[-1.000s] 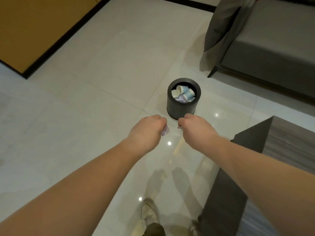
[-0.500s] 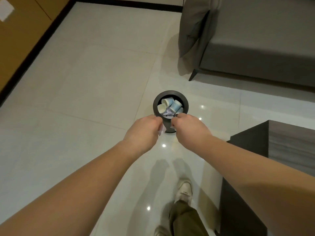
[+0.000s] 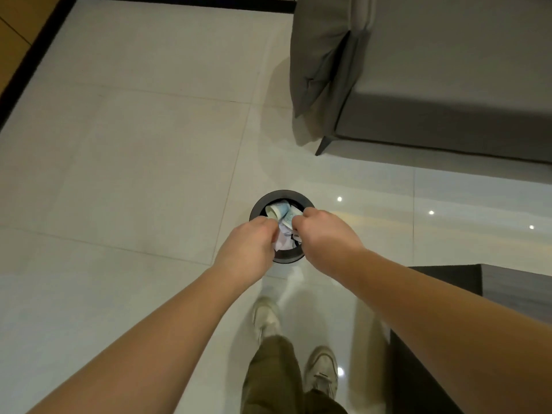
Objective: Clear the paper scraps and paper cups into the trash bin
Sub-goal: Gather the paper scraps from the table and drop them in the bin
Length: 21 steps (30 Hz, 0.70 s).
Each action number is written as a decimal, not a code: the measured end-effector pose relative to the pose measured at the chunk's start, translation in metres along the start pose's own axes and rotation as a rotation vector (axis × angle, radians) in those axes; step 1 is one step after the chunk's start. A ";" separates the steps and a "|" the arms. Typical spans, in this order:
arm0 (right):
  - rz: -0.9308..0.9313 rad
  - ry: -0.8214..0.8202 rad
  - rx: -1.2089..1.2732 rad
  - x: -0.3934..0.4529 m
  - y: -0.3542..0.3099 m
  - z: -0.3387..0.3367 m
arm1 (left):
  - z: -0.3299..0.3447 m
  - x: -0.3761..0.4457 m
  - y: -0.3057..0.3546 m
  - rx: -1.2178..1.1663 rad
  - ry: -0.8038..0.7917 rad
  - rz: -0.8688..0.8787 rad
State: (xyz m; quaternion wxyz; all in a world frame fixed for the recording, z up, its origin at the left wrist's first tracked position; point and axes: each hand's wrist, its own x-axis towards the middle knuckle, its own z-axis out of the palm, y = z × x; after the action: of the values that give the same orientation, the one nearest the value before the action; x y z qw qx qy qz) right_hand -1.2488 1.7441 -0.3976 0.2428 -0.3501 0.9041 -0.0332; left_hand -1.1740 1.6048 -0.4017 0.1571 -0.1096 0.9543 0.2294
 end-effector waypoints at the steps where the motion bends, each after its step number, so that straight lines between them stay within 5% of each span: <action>1: -0.014 0.009 0.010 0.008 0.002 0.003 | 0.000 0.008 -0.003 -0.012 0.003 0.017; 5: 0.018 -0.023 0.076 0.042 0.013 0.019 | 0.007 0.037 -0.016 -0.074 0.027 0.086; 11: 0.098 -0.065 0.164 0.095 0.031 0.059 | 0.067 0.082 -0.043 -0.281 -0.008 -0.091; 21: 0.134 -0.144 0.170 0.153 0.056 0.130 | 0.144 0.145 -0.065 -0.256 -0.055 -0.172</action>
State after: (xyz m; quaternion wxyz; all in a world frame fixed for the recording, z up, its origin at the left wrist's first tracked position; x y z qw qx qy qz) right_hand -1.3201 1.7014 -0.5887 0.3374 -0.2687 0.8996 -0.0681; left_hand -1.2542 1.5961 -0.6001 0.1870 -0.2038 0.8996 0.3380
